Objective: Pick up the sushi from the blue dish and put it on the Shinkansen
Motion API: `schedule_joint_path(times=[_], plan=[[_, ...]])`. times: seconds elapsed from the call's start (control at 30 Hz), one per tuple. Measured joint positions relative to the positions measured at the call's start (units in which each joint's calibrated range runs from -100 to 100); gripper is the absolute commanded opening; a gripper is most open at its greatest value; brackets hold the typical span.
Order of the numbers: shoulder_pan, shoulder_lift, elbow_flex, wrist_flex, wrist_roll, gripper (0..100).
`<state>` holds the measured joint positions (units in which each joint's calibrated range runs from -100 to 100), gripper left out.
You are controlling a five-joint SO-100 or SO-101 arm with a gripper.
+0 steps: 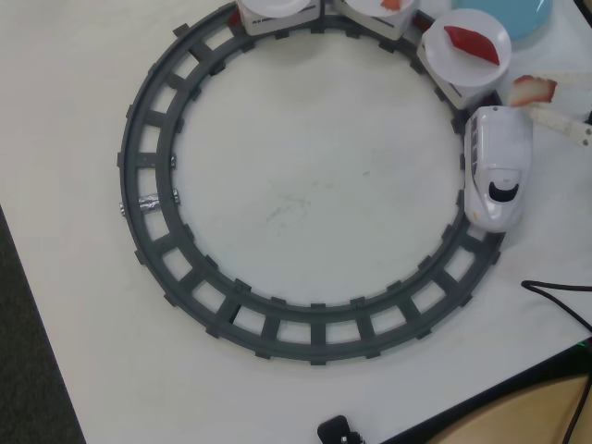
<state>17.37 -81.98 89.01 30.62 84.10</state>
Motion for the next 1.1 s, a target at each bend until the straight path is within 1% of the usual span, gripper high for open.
schedule_joint_path(times=[0.1, 0.27, 0.57, 0.67, 0.9, 1.1], plan=[[-0.2, 0.0, 0.0, 0.0, 1.7, 2], [-0.4, 0.0, 0.0, -0.2, 2.3, 2], [-0.6, 0.0, 1.6, -9.6, 2.3, 2], [-0.6, 0.0, 1.7, -10.2, 2.7, 2], [-0.6, 0.3, 1.4, -10.2, 6.7, 2], [-0.6, 2.9, -3.8, -10.2, 7.2, 2]])
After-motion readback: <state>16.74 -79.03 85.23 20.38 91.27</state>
